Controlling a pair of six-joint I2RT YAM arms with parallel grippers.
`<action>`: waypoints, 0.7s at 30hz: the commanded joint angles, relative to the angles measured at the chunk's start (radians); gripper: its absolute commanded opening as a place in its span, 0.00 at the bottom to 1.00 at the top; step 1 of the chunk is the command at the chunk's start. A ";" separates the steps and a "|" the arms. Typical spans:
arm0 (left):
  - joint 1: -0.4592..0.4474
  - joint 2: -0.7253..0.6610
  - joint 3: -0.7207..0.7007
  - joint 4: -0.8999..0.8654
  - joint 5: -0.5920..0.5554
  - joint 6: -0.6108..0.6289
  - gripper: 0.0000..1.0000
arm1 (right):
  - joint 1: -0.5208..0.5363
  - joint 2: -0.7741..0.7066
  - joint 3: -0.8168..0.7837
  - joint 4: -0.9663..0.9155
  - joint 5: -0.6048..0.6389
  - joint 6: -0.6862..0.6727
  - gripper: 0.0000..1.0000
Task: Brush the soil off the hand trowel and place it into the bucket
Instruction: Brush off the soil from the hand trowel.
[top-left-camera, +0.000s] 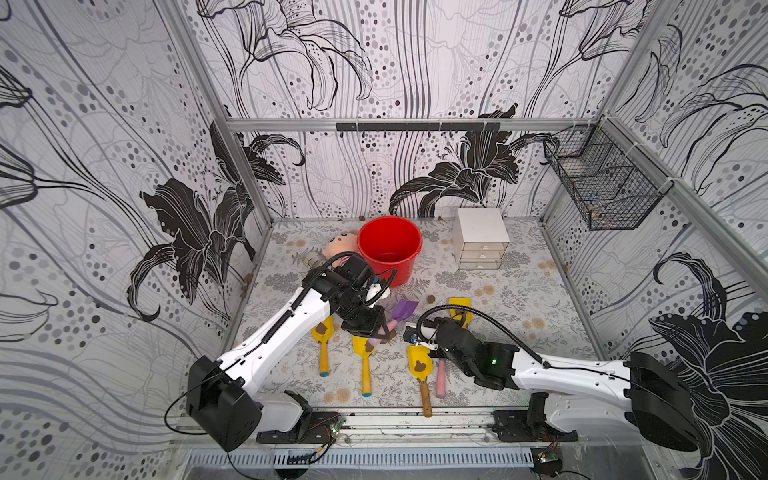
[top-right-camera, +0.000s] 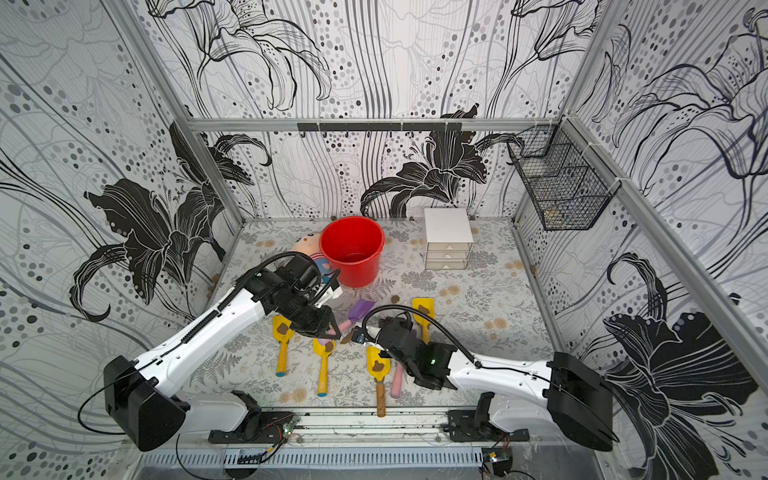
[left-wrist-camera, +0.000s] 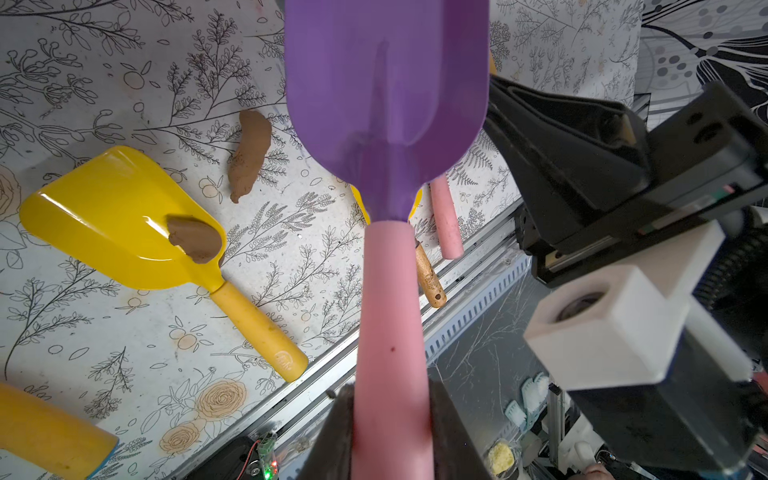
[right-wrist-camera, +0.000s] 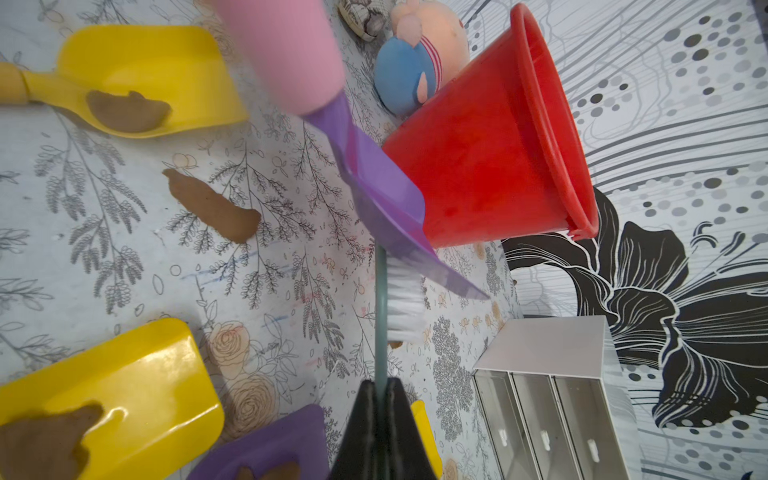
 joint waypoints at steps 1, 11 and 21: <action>-0.004 0.009 0.024 -0.022 0.002 0.022 0.00 | 0.004 -0.053 -0.025 0.032 -0.086 0.000 0.00; -0.009 0.014 0.012 -0.046 -0.023 0.034 0.00 | -0.028 -0.020 0.043 0.007 0.046 -0.024 0.00; -0.009 -0.003 0.026 -0.047 -0.032 0.041 0.00 | -0.064 -0.087 0.022 -0.119 -0.155 0.065 0.00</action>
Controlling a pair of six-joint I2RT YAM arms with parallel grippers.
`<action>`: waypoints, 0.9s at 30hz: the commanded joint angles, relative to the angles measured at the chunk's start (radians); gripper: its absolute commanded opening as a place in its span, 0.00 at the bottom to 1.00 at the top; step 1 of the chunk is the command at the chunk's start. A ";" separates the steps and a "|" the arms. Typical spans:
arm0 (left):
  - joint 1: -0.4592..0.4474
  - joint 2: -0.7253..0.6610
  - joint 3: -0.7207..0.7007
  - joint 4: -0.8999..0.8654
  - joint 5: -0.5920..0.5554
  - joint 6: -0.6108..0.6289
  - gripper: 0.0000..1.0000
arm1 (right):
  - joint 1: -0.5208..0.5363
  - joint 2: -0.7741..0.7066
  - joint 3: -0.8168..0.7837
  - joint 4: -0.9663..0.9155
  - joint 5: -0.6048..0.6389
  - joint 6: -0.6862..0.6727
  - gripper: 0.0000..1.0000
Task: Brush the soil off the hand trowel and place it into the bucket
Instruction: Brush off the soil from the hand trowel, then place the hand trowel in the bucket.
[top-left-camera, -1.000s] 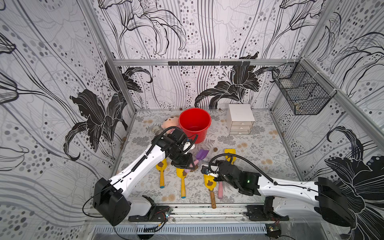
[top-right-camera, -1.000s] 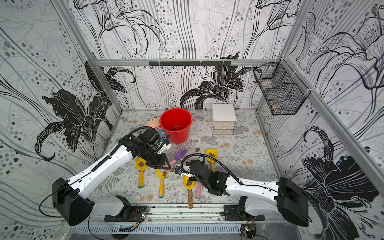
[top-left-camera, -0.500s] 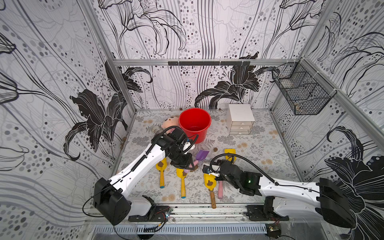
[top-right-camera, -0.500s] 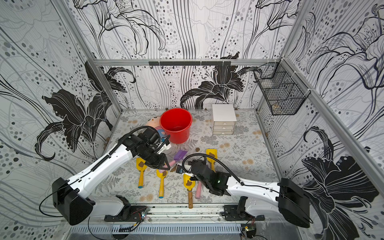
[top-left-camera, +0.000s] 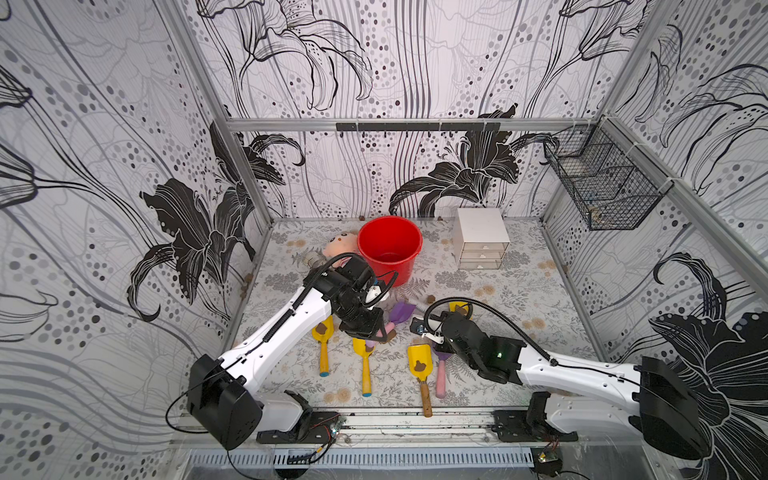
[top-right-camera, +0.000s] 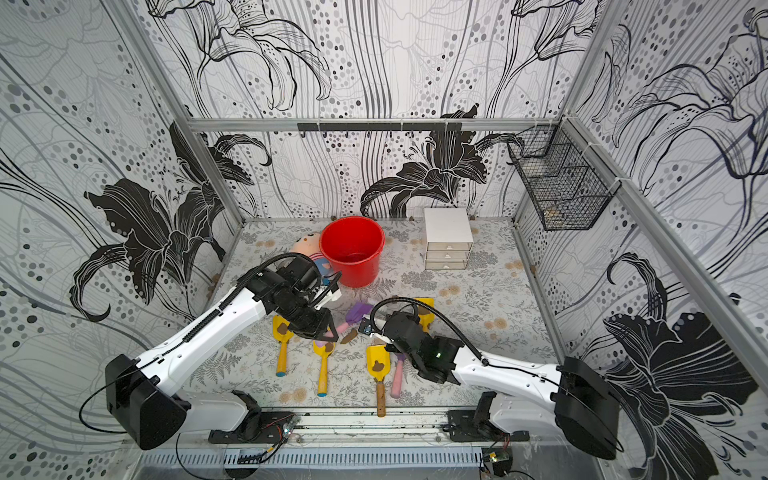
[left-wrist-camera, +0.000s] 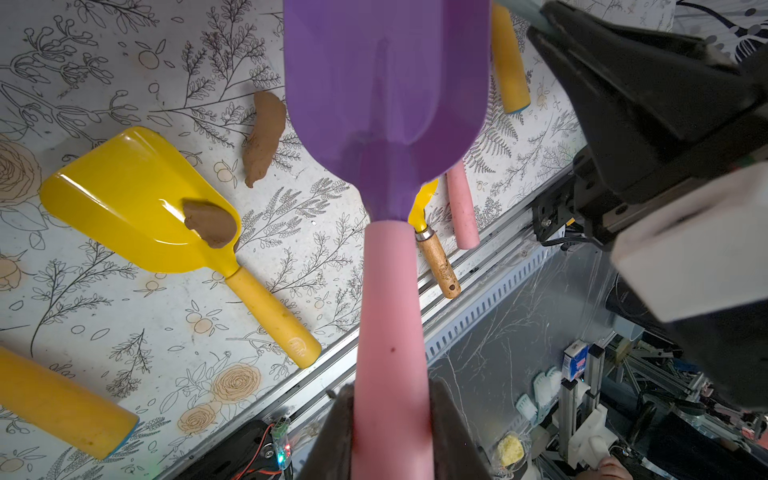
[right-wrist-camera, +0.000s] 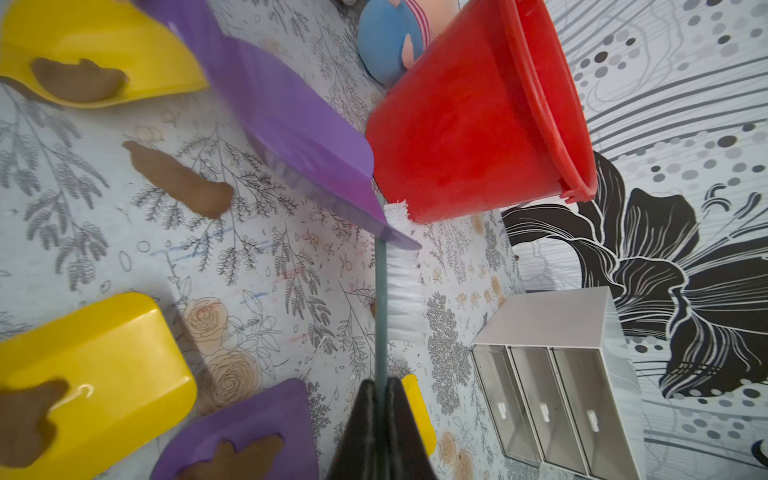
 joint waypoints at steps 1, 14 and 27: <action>-0.007 -0.007 0.024 -0.006 0.002 0.021 0.00 | 0.011 -0.048 0.001 -0.015 -0.130 0.039 0.00; -0.014 -0.030 0.024 0.001 -0.060 0.011 0.00 | -0.122 -0.024 0.088 -0.095 -0.092 0.209 0.00; 0.062 0.055 0.417 0.040 -0.380 0.062 0.00 | -0.255 -0.093 0.114 -0.198 -0.152 0.359 0.00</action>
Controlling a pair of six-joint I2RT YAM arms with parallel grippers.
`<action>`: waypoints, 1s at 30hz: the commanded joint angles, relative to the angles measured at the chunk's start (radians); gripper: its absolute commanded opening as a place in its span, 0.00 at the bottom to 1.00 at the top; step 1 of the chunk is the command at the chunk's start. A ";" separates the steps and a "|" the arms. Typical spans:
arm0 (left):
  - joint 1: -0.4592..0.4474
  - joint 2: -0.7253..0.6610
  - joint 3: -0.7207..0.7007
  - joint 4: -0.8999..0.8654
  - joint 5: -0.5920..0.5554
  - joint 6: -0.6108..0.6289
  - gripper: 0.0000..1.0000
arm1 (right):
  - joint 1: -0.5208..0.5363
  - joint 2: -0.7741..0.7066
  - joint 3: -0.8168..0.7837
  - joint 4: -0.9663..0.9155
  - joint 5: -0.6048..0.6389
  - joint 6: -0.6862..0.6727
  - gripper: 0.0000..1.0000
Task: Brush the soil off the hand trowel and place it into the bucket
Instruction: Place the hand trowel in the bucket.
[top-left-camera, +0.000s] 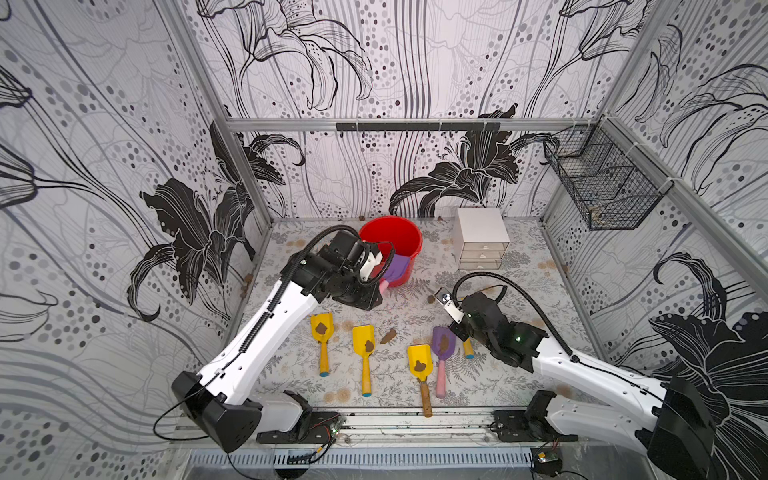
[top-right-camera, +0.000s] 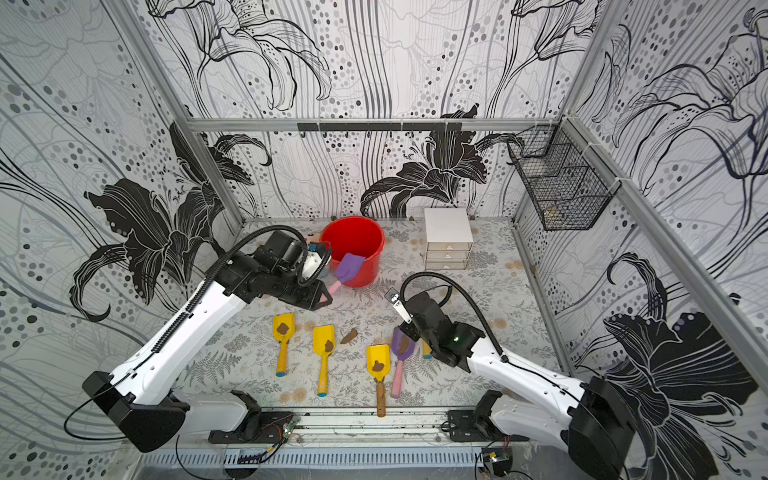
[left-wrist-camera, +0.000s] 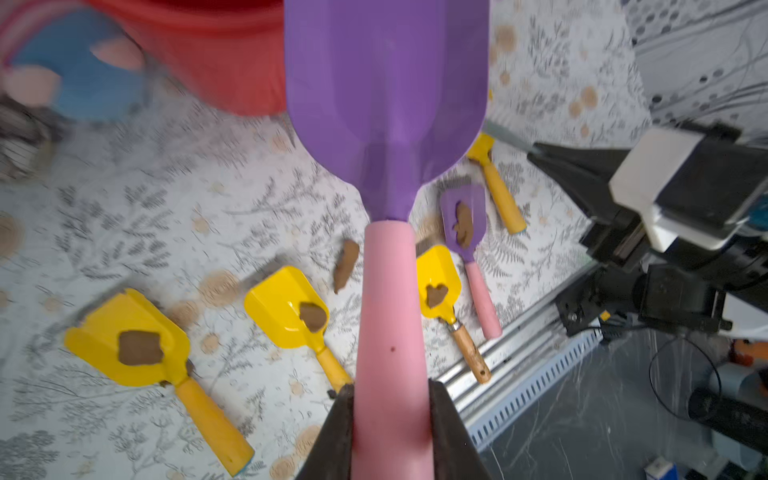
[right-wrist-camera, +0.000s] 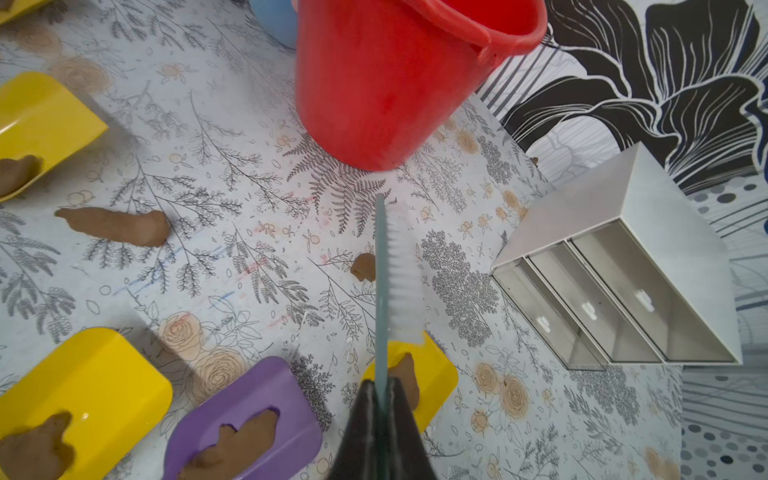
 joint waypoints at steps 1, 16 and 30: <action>0.024 0.085 0.121 0.024 -0.119 0.049 0.00 | -0.013 -0.013 0.054 -0.019 -0.024 0.045 0.00; 0.068 0.619 0.685 -0.202 -0.223 0.186 0.12 | -0.015 -0.040 0.057 -0.042 0.000 0.044 0.00; 0.093 0.783 0.802 -0.253 -0.293 0.205 0.20 | -0.015 -0.020 0.051 -0.044 -0.001 0.067 0.00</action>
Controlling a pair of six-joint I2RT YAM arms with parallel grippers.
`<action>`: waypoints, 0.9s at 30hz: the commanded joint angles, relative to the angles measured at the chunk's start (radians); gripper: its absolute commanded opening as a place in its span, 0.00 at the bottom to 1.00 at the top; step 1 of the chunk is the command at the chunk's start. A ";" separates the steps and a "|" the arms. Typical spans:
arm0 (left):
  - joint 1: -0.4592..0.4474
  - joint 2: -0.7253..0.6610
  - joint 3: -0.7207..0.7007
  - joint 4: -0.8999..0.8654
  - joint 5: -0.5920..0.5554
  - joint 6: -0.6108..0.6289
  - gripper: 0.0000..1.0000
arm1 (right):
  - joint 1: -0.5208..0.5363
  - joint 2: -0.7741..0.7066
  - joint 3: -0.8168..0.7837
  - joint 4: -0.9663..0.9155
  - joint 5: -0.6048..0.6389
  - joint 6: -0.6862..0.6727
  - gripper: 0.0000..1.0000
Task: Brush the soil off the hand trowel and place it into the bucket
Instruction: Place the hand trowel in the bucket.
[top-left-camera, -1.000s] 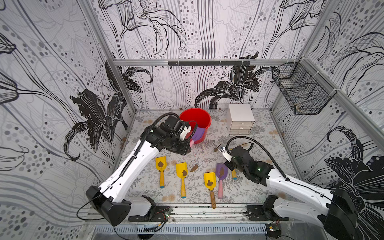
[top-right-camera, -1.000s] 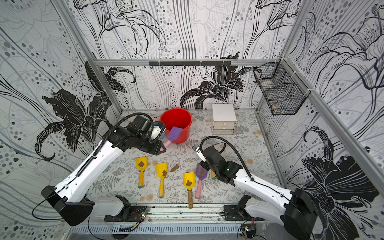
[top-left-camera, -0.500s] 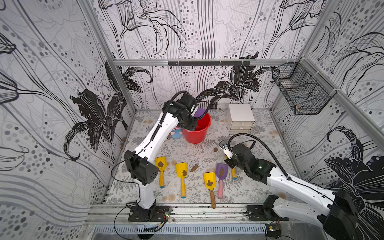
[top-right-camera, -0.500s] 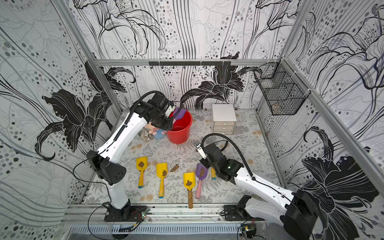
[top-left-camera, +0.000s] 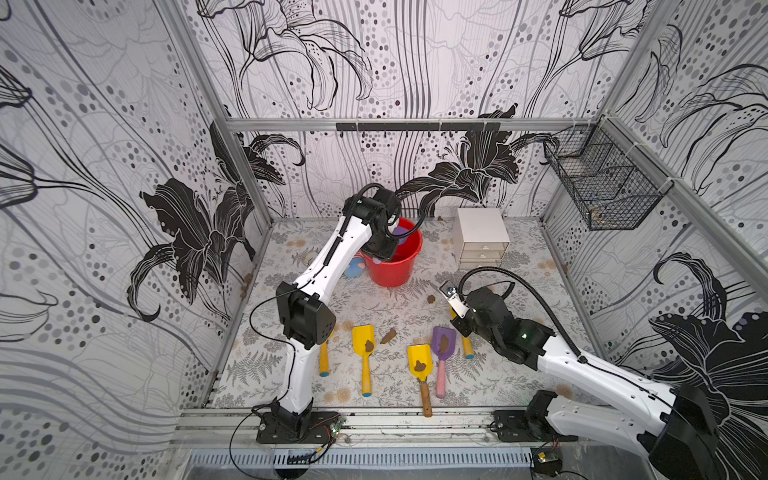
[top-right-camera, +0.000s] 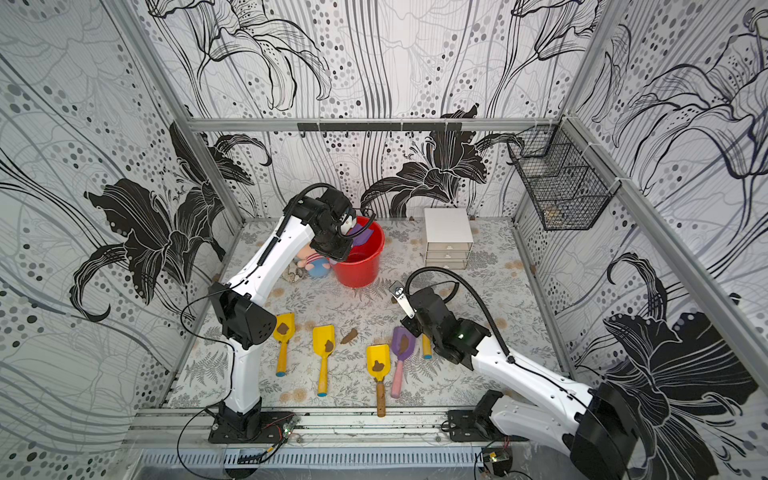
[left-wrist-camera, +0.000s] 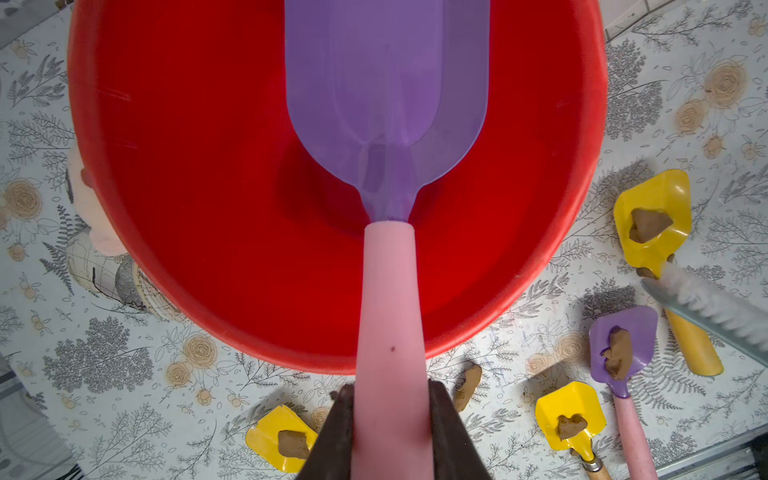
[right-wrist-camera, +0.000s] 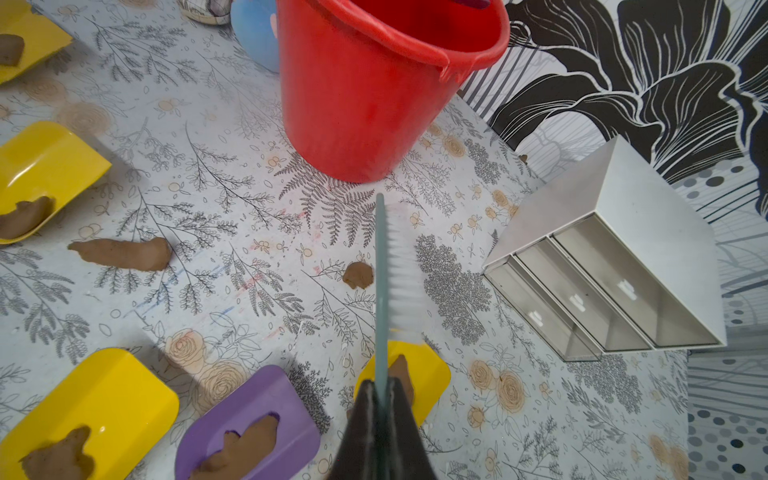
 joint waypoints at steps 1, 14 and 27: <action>0.012 0.031 0.046 -0.021 -0.032 0.023 0.20 | -0.003 0.005 0.012 -0.008 0.016 0.026 0.00; 0.024 0.112 0.086 0.017 -0.034 0.041 0.26 | -0.003 0.004 -0.017 0.005 0.014 0.037 0.00; 0.040 0.159 0.097 0.074 -0.010 0.040 0.31 | -0.003 0.015 -0.030 0.013 0.014 0.043 0.00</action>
